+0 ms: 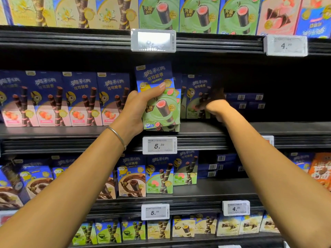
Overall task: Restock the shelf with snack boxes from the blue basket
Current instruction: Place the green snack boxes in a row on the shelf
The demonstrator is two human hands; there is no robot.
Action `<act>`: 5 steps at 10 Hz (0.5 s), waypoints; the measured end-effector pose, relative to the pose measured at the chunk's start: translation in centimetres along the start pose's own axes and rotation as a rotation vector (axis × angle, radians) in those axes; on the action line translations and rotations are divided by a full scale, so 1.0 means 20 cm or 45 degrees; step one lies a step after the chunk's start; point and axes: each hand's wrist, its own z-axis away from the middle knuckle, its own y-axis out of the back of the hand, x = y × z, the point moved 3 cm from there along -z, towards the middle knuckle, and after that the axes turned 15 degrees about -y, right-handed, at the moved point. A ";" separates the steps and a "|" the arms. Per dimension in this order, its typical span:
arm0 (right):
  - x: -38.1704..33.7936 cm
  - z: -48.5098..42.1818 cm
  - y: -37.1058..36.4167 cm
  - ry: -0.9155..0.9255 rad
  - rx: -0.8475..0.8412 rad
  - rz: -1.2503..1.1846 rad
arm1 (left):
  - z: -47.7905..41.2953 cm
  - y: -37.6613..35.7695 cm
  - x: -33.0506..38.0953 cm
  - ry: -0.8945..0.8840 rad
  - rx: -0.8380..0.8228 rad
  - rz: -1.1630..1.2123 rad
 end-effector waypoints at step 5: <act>-0.03 -0.01 0.01 0.123 0.223 0.199 | 0.00 0.00 0.01 0.009 -0.029 -0.020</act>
